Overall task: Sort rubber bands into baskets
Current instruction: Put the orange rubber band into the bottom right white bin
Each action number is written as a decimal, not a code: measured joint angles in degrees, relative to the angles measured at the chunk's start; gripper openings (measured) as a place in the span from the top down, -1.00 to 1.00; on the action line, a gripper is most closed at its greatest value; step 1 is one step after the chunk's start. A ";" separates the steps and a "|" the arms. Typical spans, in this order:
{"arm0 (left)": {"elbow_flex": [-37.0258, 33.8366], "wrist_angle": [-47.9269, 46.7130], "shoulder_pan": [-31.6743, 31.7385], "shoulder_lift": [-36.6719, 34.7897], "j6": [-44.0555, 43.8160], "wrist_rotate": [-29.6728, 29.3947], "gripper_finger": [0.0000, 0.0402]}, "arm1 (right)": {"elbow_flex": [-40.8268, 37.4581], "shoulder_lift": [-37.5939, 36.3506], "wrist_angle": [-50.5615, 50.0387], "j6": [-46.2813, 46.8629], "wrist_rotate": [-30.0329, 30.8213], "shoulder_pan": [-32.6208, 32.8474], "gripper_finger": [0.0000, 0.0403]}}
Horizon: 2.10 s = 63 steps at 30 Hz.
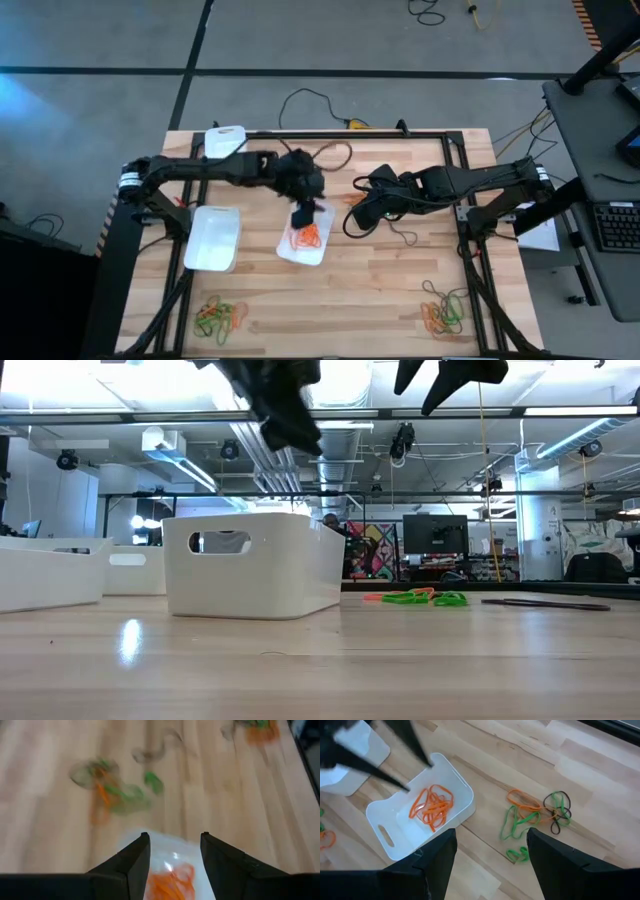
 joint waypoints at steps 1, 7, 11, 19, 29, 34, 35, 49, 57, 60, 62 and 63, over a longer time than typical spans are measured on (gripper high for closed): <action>1.13 -0.05 0.79 0.40 0.00 -0.11 0.21 | 0.00 0.00 0.00 -0.05 0.00 0.01 -0.16; 5.39 0.98 5.21 6.02 4.18 2.23 0.21 | 0.00 0.00 0.02 -0.06 0.00 0.00 -0.16; 6.74 4.48 7.46 11.93 7.84 5.90 0.21 | 0.00 0.00 0.02 0.00 0.00 0.00 -0.16; 11.98 8.05 7.97 23.53 19.78 6.51 0.21 | 0.00 0.00 0.03 0.00 0.00 0.02 -0.16; 14.88 9.40 13.44 31.23 24.60 11.25 0.21 | 0.00 0.00 0.03 0.01 0.00 0.02 -0.16; 15.30 10.49 13.20 33.12 22.77 9.85 0.24 | 0.00 0.00 0.04 0.00 0.00 0.02 -0.16; 15.30 10.78 12.96 33.67 22.15 9.33 0.24 | 0.00 0.00 0.04 -0.04 0.00 0.02 -0.16; 31.90 -4.27 11.50 42.14 17.96 1.06 0.47 | 0.00 0.02 0.14 0.02 0.02 0.00 -0.16; 54.29 -23.95 11.03 52.31 9.90 -1.81 0.56 | 0.00 0.02 1.53 -0.04 0.00 0.01 -0.16; 55.96 -23.74 10.67 53.88 6.30 -1.81 0.57 | 0.00 0.02 1.55 -0.04 0.00 0.00 -0.16; 53.96 -24.04 10.34 53.73 5.30 -1.85 0.57 | 0.00 0.02 1.78 -0.04 -0.01 0.01 -0.16; 53.09 -24.07 10.13 53.73 5.15 -1.84 0.57 | 0.00 0.02 1.96 0.04 0.00 0.00 -0.16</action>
